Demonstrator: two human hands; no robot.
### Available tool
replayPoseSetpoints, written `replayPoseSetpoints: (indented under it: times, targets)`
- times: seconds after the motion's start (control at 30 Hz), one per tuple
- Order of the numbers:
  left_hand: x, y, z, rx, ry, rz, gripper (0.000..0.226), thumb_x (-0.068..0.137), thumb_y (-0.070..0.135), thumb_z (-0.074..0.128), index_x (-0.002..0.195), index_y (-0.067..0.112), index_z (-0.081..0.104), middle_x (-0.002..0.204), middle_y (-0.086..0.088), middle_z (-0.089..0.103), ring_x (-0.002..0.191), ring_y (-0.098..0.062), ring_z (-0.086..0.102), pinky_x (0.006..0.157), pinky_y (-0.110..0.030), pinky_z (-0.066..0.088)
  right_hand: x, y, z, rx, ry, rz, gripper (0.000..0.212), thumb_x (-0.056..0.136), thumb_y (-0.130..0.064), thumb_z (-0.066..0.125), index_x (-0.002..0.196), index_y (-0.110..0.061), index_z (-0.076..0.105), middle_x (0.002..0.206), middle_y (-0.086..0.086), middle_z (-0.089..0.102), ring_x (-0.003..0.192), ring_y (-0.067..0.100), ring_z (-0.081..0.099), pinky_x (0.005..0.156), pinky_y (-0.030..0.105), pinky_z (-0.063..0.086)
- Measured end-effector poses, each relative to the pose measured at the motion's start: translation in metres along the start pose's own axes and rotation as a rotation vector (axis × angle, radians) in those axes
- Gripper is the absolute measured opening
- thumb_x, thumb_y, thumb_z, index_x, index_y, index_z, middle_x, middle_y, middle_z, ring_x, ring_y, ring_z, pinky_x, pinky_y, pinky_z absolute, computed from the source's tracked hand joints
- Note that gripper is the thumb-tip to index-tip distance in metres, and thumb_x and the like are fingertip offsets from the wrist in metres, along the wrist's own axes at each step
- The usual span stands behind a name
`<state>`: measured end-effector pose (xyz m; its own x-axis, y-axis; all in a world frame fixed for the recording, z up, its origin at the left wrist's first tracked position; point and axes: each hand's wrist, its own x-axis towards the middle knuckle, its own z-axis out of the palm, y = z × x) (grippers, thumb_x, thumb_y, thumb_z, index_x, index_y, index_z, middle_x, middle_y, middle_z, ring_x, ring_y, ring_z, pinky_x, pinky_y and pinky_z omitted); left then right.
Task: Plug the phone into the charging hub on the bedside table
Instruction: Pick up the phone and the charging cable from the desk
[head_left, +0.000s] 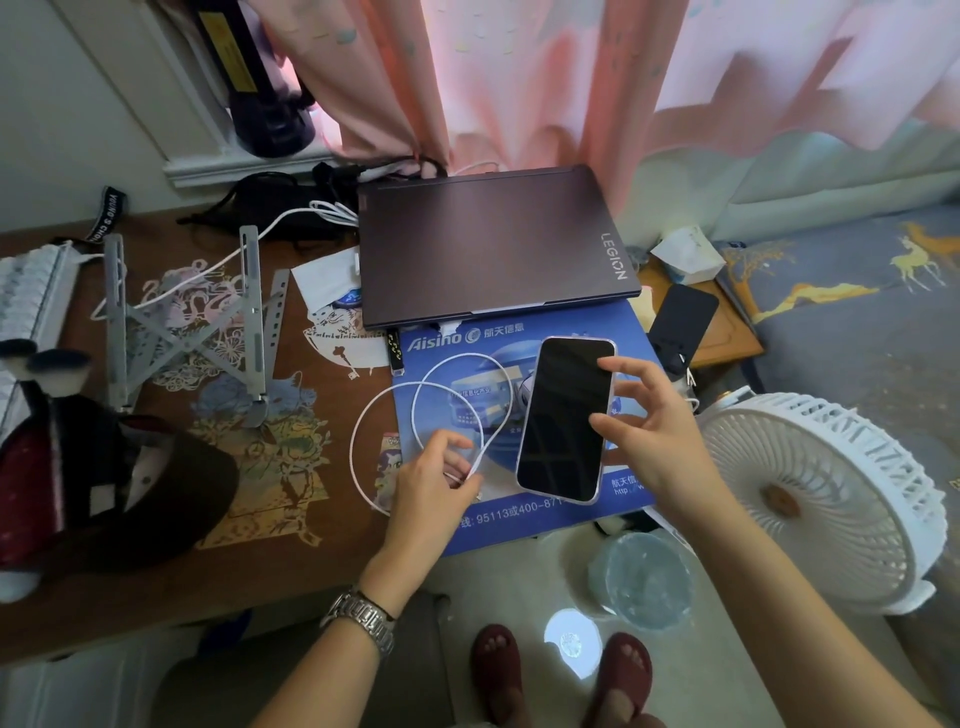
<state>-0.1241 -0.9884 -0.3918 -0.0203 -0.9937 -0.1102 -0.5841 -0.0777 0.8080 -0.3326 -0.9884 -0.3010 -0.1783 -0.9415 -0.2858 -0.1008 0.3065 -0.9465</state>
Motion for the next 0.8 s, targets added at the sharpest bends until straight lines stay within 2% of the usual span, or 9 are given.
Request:
replayPoseSetpoints:
  times: [0.13, 0.23, 0.37, 0.53, 0.67, 0.8]
  targets:
    - [0.001, 0.006, -0.003, -0.082, 0.032, 0.009, 0.038, 0.072, 0.002, 0.076, 0.092, 0.028, 0.057, 0.069, 0.009, 0.062, 0.066, 0.006, 0.06, 0.058, -0.003, 0.043, -0.004, -0.004, 0.0, -0.004, 0.018, -0.009, 0.047, 0.083, 0.01, 0.055, 0.114, -0.026, 0.054, 0.117, 0.01, 0.053, 0.08, 0.033, 0.063, 0.068, 0.052, 0.057]
    - [0.003, 0.017, -0.01, -0.141, 0.062, 0.04, 0.035, 0.071, 0.007, 0.078, 0.094, 0.026, 0.06, 0.069, 0.009, 0.065, 0.066, 0.002, 0.062, 0.061, -0.006, 0.047, -0.006, -0.009, -0.001, -0.018, 0.018, -0.026, 0.047, 0.084, 0.01, 0.056, 0.115, -0.026, 0.053, 0.115, 0.009, 0.054, 0.08, 0.032, 0.065, 0.067, 0.051, 0.059]
    - [0.011, 0.04, -0.025, -0.185, 0.089, 0.107, 0.029, 0.072, 0.012, 0.078, 0.095, 0.024, 0.064, 0.073, 0.007, 0.066, 0.066, -0.003, 0.062, 0.064, -0.012, 0.05, -0.011, -0.021, -0.007, -0.025, 0.032, -0.045, 0.048, 0.084, 0.009, 0.056, 0.114, -0.028, 0.054, 0.12, 0.012, 0.052, 0.075, 0.03, 0.063, 0.07, 0.055, 0.058]
    - [0.02, 0.088, -0.042, -0.231, 0.094, 0.198, 0.023, 0.072, 0.01, 0.078, 0.088, 0.02, 0.065, 0.077, 0.002, 0.066, 0.069, -0.012, 0.062, 0.066, -0.021, 0.052, -0.019, -0.054, -0.026, -0.014, 0.073, -0.124, 0.048, 0.083, 0.009, 0.056, 0.113, -0.029, 0.055, 0.116, 0.012, 0.056, 0.073, 0.019, 0.066, 0.062, 0.044, 0.059]
    - [0.027, 0.134, -0.047, -0.263, 0.087, 0.27, 0.021, 0.072, 0.01, 0.077, 0.086, 0.02, 0.065, 0.077, 0.002, 0.066, 0.07, -0.01, 0.061, 0.066, -0.018, 0.052, -0.031, -0.084, -0.051, 0.051, 0.107, -0.187, 0.048, 0.082, 0.014, 0.055, 0.113, -0.023, 0.054, 0.097, 0.004, 0.058, 0.06, 0.003, 0.063, 0.048, 0.027, 0.056]
    - [0.031, 0.181, -0.039, -0.302, 0.083, 0.342, 0.02, 0.07, 0.009, 0.078, 0.085, 0.017, 0.067, 0.074, 0.004, 0.067, 0.066, -0.006, 0.061, 0.065, -0.018, 0.053, -0.045, -0.108, -0.084, 0.121, 0.156, -0.226, 0.048, 0.082, 0.016, 0.053, 0.114, -0.019, 0.054, 0.089, 0.004, 0.055, 0.06, 0.009, 0.061, 0.054, 0.038, 0.054]
